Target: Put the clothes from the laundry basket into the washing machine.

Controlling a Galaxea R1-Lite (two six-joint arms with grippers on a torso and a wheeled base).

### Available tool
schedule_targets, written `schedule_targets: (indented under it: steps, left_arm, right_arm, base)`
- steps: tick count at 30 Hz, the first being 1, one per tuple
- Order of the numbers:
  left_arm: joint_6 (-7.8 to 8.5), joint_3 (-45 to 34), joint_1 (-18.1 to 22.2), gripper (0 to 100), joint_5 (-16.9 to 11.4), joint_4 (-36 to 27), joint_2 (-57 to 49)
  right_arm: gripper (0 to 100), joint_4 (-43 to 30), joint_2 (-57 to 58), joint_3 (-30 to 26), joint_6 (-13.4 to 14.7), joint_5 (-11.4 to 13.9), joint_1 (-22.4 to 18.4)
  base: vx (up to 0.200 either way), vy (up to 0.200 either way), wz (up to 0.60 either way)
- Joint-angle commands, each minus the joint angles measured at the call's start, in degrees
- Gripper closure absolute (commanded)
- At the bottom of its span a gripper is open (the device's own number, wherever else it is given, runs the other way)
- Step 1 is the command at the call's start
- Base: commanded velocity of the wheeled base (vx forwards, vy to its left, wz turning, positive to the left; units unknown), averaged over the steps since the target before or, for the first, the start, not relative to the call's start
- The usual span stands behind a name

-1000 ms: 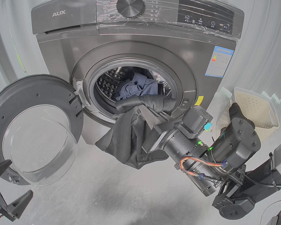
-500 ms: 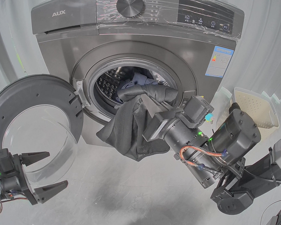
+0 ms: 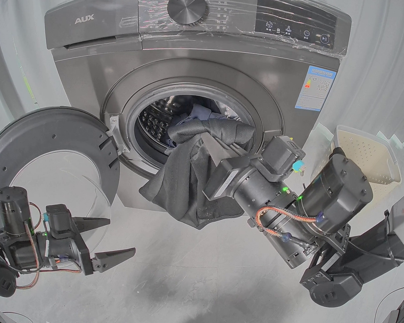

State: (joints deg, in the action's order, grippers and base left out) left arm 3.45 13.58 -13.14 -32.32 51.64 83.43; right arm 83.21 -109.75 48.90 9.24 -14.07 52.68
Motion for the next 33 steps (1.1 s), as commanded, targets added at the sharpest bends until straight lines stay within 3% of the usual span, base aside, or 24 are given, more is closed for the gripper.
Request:
schedule_targets:
  steps: [1,6,8,13,18,19,20,23,33]
  left_arm:
    - [-0.55,2.0,-1.3,0,-0.3,3.7,11.3]
    - [-0.73,3.9,-1.5,0,-1.3,5.6,15.9]
    - [-1.78,5.0,-1.6,0,-2.7,7.9,18.6]
    - [-3.8,7.6,-1.7,0,-2.7,13.0,24.5]
    - [-7.23,8.3,-1.7,0,-2.4,21.7,29.9]
    - [-7.23,8.3,-1.7,0,-2.4,21.7,29.9]
    - [-8.72,9.1,-2.1,0,-2.2,24.7,32.1]
    - [-10.39,10.6,-2.6,0,-2.0,27.2,34.5]
    - [-10.83,15.0,-3.0,0,-1.9,28.3,39.1]
  right_arm:
    - [100,0.1,-0.4,0.2,0.0,0.0,0.5]
    - [100,0.0,-0.5,0.1,0.0,0.0,0.7]
    - [100,0.1,-0.6,0.1,0.0,0.0,0.8]
    - [100,0.2,-1.0,0.1,0.0,0.0,0.9]
    - [100,0.1,-1.1,0.1,0.0,0.0,1.1]
    - [100,0.1,-1.1,0.1,0.0,0.0,1.1]
    - [100,0.2,-1.1,0.1,0.0,0.0,1.1]
    - [100,0.2,-1.1,0.1,0.0,0.0,1.5]
    - [100,0.3,-1.0,0.1,0.0,0.0,1.9]
  base:
    - [0.0,0.0,0.0]
    - [0.0,0.0,0.0]
    - [0.0,0.0,0.0]
    - [0.0,0.0,0.0]
    - [0.0,0.0,0.0]
    - [0.0,0.0,0.0]
    - [0.0,0.0,0.0]
    - [0.0,0.0,0.0]
    - [0.0,0.0,0.0]
